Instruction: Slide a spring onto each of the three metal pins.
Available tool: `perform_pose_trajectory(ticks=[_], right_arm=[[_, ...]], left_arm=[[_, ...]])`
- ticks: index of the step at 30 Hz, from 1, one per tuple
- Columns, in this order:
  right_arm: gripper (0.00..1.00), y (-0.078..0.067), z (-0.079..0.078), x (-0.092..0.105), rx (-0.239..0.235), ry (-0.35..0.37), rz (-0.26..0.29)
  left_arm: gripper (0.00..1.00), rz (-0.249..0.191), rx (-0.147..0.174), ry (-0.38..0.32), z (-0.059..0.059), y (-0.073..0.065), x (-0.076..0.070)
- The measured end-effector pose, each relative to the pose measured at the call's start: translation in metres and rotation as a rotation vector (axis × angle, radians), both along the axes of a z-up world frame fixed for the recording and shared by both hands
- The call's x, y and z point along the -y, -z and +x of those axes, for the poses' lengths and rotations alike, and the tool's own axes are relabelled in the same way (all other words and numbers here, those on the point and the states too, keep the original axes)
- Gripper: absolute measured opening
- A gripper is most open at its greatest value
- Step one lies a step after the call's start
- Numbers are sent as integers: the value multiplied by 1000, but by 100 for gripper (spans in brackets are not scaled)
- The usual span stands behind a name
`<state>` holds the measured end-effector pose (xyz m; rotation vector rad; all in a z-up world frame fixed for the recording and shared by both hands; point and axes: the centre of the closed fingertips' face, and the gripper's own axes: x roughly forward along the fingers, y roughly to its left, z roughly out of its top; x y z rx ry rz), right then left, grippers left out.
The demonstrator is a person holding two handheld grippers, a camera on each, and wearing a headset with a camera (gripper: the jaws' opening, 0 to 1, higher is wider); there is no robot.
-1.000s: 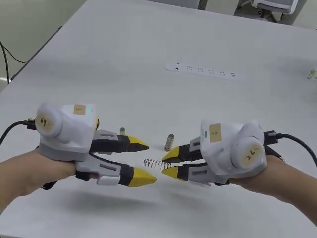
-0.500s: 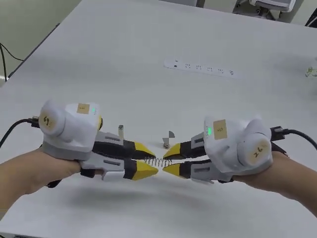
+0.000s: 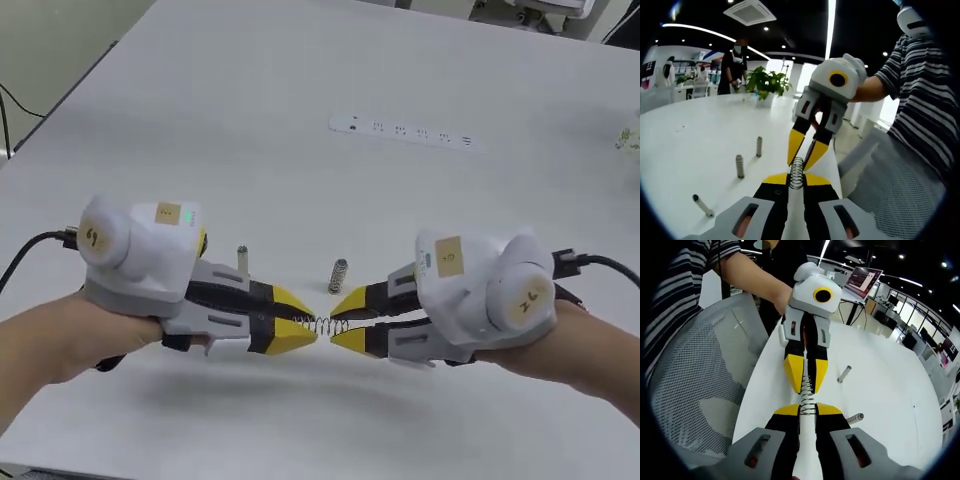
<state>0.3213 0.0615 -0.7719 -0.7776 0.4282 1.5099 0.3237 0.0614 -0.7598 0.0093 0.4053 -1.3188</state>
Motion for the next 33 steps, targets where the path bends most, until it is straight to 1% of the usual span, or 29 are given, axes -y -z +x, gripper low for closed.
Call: perform_pose_trajectory(ticks=[5,12,16,18,20,25,28,31,33], right_arm=[[8,0,0,1,-8,11,7],[8,0,-1,0,-16,21,15],[8,-1,0,-1,-23,33,21],[8,-2,0,-1,-36,46,30],[8,-2,0,-1,-39,48,32],[9,-1,-1,0,-49,56,34],[10,3,-1,4,-48,62,17],[10,3,-2,6,-51,71,27],[8,2,-2,6,-48,71,36]], left_arm=[[2,5,14,10,0,-1,1],[2,12,19,19,-1,-2,2],[2,8,20,19,-1,-4,1],[2,6,17,18,-1,-4,1],[2,5,20,18,-1,-4,1],[2,5,16,23,-3,-4,1],[2,0,18,25,-3,-5,0],[2,0,17,32,-4,-6,0],[2,0,14,39,-5,-5,1]])
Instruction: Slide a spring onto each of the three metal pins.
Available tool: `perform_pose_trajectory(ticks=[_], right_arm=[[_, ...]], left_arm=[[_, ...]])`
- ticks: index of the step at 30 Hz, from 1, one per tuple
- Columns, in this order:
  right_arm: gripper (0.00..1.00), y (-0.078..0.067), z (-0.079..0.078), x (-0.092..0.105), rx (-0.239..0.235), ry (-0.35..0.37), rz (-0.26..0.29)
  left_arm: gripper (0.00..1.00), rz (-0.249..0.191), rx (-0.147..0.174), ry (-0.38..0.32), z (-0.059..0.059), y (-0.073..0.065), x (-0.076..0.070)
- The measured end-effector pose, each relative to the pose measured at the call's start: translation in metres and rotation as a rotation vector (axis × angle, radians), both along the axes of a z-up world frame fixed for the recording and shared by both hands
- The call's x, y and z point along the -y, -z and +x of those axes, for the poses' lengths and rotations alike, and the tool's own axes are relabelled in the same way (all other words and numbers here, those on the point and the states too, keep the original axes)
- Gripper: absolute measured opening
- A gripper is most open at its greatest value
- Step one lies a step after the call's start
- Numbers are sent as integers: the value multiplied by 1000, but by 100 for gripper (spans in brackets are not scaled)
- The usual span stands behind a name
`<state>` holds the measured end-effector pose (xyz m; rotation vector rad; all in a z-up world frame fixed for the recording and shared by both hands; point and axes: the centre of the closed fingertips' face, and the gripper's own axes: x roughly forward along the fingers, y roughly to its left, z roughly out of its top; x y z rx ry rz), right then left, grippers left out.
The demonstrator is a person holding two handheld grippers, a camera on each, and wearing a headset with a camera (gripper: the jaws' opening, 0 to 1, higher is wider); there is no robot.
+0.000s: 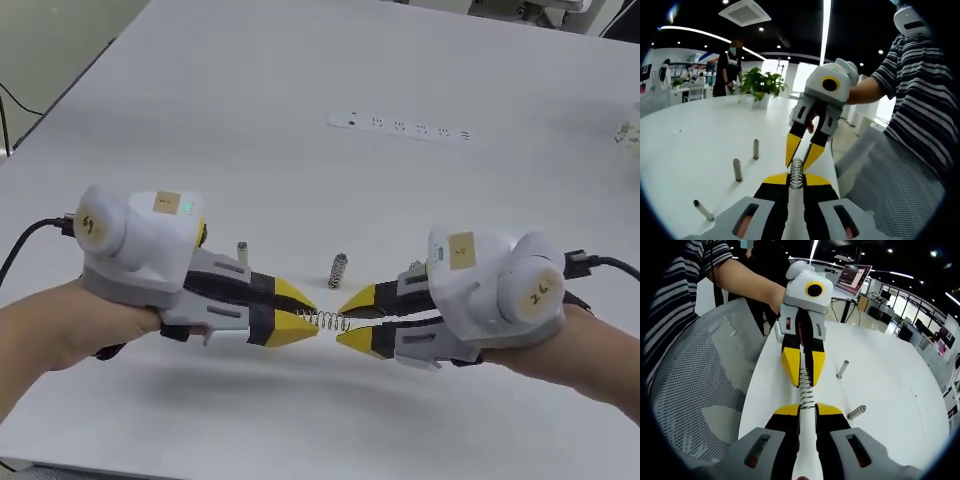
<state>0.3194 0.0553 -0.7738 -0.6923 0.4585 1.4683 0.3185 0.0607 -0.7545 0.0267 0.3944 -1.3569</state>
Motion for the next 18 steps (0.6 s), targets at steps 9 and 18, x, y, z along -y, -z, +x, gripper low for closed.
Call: perform_pose_trajectory(ticks=[9,18], right_arm=[[8,-5,1,2,14,-2,4],[8,-15,1,-3,28,-29,8]], left_arm=[[2,8,0,5,1,2,3],[2,28,-4,2,2,5,-1]])
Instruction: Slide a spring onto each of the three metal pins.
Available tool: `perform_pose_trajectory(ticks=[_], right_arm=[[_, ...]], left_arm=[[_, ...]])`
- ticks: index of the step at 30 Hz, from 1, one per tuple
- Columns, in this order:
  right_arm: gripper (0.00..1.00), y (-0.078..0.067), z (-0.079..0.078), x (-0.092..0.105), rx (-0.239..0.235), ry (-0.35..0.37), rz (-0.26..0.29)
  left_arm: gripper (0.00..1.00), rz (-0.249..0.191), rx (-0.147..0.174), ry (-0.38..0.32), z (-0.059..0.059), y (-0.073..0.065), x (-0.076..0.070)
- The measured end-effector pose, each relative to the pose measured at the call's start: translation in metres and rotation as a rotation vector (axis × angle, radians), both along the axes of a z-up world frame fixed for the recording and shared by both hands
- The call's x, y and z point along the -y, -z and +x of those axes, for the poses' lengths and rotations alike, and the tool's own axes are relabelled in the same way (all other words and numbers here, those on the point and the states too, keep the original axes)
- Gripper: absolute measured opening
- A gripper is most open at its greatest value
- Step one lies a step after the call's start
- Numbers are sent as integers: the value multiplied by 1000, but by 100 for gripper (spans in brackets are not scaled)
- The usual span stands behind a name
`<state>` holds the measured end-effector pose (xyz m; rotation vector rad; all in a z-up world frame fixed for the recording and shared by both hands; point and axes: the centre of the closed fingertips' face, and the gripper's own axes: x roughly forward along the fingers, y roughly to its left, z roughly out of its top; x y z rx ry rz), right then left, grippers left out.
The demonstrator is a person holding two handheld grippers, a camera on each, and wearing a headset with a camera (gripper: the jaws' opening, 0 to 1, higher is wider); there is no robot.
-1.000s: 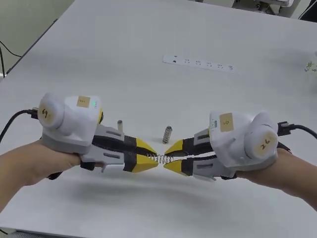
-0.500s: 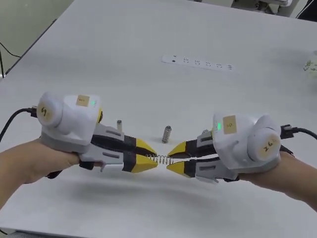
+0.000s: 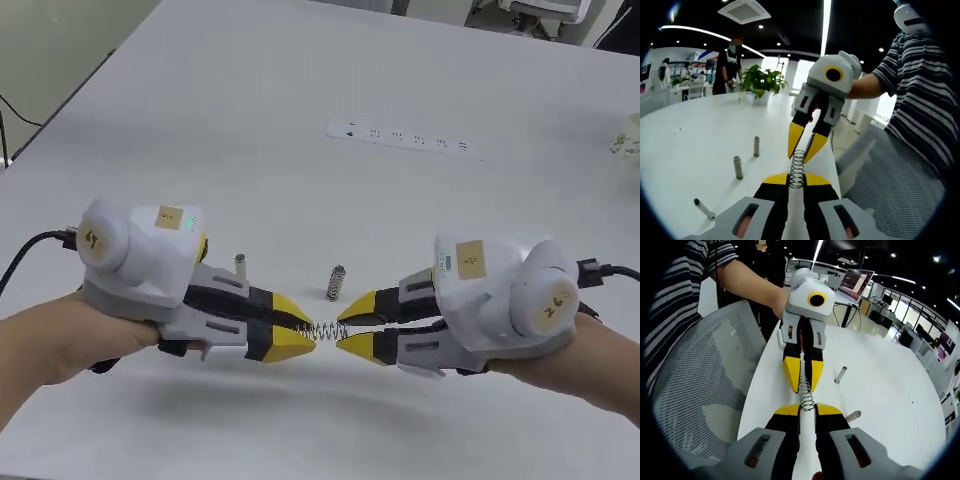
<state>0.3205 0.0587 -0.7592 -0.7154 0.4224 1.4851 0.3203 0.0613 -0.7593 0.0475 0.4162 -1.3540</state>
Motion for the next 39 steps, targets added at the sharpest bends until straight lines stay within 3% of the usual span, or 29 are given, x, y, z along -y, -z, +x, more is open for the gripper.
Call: perform_pose_trajectory(ticks=[6,11,16,28,32,39], right_arm=[[8,-12,-1,-7,3,-23,18],[8,-24,-4,-17,-35,-20,69],[8,-27,-8,-25,-32,-27,90],[8,-35,-11,-45,51,-49,118],[7,-34,-11,-43,79,-55,112],[7,-37,-10,-44,84,-64,111]], left_arm=[[2,20,8,0,-1,3,-2],[2,33,14,4,-2,5,-1],[2,41,18,7,-3,6,-1],[2,33,38,6,-3,2,5],[2,37,12,-5,-3,4,1],[3,26,9,-15,-3,1,3]])
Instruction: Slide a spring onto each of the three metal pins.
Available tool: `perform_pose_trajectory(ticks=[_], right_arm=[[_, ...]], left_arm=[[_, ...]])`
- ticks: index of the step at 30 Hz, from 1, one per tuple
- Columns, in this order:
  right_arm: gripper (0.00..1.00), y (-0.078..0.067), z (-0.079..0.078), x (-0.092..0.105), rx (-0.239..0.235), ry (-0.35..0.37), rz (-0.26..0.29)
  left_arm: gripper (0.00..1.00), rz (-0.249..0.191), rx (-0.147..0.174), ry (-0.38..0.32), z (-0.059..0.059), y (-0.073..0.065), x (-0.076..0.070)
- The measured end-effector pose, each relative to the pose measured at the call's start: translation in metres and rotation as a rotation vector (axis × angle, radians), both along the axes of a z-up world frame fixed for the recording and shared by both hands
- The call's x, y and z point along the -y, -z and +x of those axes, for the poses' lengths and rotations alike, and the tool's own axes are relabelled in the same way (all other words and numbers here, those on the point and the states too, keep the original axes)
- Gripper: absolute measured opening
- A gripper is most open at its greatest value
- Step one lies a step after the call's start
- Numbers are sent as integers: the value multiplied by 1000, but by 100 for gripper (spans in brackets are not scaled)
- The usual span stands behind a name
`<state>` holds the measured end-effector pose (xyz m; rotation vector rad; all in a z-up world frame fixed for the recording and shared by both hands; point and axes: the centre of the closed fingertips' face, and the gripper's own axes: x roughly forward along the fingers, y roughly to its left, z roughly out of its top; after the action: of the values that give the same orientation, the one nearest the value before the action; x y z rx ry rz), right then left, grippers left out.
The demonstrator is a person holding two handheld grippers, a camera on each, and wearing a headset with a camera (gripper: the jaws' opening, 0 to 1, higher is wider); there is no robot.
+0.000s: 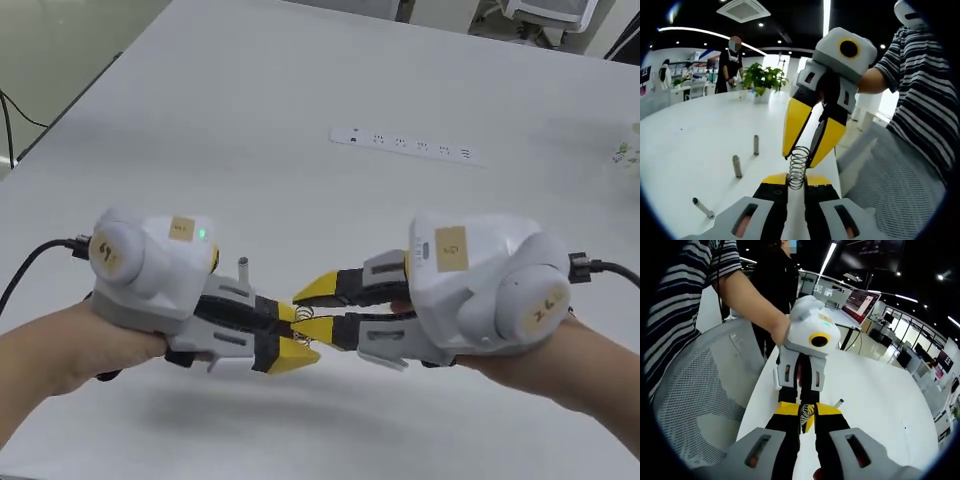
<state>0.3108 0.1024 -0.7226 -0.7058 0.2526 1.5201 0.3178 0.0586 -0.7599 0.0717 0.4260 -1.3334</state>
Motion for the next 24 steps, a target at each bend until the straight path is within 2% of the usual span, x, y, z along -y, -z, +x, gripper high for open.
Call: perform_pose_trajectory(ticks=[7,15,19,24], right_arm=[[7,-1,2,-1,13,2,1],[7,2,1,0,16,22,6],[7,2,2,0,23,26,6],[7,2,5,1,32,36,0]], left_arm=[[4,-9,-25,-25,2,-2,-3],[13,6,-50,-62,1,3,-11],[15,16,-37,-85,3,4,-17],[20,22,-37,-102,3,4,-24]])
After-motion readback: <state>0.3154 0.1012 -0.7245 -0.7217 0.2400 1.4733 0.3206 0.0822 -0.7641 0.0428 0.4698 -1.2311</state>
